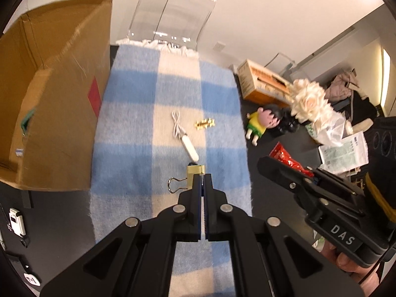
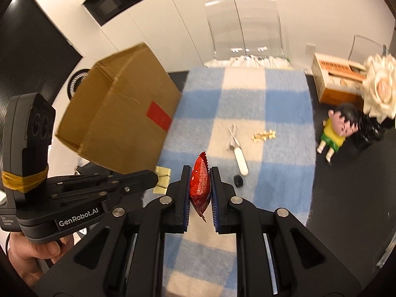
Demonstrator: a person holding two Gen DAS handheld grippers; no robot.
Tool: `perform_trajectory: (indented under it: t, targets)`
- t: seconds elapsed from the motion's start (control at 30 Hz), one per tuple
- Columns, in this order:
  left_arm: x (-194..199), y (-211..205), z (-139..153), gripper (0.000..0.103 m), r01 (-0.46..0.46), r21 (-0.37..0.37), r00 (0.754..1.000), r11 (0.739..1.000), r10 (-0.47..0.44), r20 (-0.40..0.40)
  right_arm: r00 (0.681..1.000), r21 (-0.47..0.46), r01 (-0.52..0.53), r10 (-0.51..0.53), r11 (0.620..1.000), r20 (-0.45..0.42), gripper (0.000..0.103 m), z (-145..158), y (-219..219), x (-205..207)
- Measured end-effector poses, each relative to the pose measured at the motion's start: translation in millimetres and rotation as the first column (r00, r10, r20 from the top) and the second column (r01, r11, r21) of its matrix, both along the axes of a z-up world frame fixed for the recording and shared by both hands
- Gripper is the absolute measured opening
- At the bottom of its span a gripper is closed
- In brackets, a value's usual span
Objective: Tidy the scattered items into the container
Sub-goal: 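Lift the clip and candy wrapper and carry both toward the cardboard box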
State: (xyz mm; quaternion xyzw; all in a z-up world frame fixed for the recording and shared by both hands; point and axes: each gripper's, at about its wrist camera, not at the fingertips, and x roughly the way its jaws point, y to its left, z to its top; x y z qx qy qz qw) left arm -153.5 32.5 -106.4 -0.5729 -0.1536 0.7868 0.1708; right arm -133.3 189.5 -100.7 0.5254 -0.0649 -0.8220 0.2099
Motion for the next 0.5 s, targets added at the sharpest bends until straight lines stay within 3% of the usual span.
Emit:
perform_trajectory:
  t: [0.33,0.5]
  targets:
    - [-7.1,-25.3,34.7,0.001,-0.033,-0.006,0.996,0.999,0.032,-0.079,0.998,0.026,-0.021,0.022,0.999,-0.062,0.014,36.8,-24.5,-8.4]
    - [-12.1,-38.5,48.8,0.001,-0.063,0.004,0.993,0.998,0.063,-0.101,0.996,-0.011,-0.029,0.028,1.000,-0.088,0.014,55.5,-34.6,-16.5]
